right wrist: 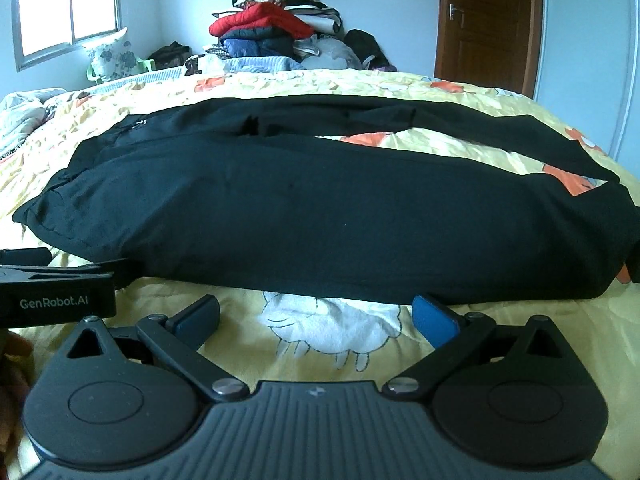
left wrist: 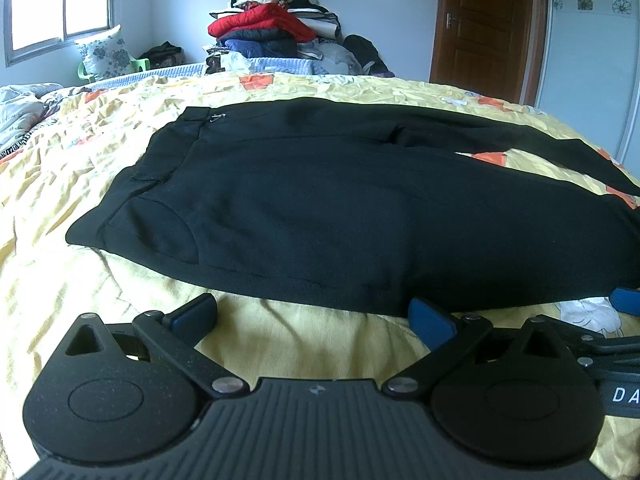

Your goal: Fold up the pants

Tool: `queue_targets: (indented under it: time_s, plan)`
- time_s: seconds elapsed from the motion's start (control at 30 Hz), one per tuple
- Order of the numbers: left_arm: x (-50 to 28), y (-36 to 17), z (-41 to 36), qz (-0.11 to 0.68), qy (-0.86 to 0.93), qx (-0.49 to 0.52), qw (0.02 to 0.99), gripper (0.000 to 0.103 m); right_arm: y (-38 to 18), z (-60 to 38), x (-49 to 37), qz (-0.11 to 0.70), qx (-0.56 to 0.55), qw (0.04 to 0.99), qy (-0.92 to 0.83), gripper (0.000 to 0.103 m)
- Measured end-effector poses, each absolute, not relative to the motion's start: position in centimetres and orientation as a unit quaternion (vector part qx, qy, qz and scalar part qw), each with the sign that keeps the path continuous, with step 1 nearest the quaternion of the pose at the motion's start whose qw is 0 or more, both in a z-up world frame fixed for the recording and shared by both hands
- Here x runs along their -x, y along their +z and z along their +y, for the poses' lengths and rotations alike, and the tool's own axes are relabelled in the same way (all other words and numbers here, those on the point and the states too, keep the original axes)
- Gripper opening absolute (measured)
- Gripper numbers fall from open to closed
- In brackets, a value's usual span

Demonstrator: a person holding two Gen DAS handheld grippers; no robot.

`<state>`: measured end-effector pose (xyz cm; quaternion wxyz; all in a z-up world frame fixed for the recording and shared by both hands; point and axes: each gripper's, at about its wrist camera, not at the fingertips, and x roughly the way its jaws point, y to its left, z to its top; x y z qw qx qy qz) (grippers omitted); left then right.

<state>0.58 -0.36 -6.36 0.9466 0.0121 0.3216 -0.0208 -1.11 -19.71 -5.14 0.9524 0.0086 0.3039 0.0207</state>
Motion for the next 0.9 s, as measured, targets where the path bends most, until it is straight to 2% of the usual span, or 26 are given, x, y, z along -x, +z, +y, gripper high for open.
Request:
queue_targets:
  time_s: [0.23, 0.37, 0.43, 0.67, 0.77, 0.83, 0.9]
  plan:
    - [-0.4, -6.3, -0.5, 0.316, -0.022, -0.014, 0.948, 0.103, -4.5, -20.4, 1.2, 0.310, -0.027, 0.948, 0.059, 0.103]
    - [0.1, -5.8, -0.6, 0.301, -0.022, -0.024, 0.953, 0.103, -2.7, -22.0, 1.2, 0.281, -0.075, 0.950, 0.115, 0.103]
    - [0.3, -5.3, -0.7, 0.292, -0.020, -0.039, 0.956, 0.102, -1.4, -22.1, 0.6, 0.264, -0.063, 0.953, 0.132, 0.103]
    - [-0.6, -2.9, 0.8, 0.278, -0.009, -0.025, 0.960, 0.103, 2.7, -20.2, -4.1, 0.217, 0.038, 0.960, 0.175, 0.103]
    - [-1.9, -2.2, 2.0, 0.275, 0.005, -0.021, 0.961, 0.103, 4.0, -18.7, -6.7, 0.166, 0.094, 0.962, 0.194, 0.103]
    - [-2.7, -1.9, 2.8, 0.273, 0.013, -0.020, 0.962, 0.103, 4.1, -17.2, -8.8, 0.127, 0.167, 0.956, 0.206, 0.103]
    - [-3.5, -1.6, 3.4, 0.275, 0.018, -0.016, 0.961, 0.103, 3.5, -15.1, -11.9, 0.144, 0.264, 0.931, 0.207, 0.103]
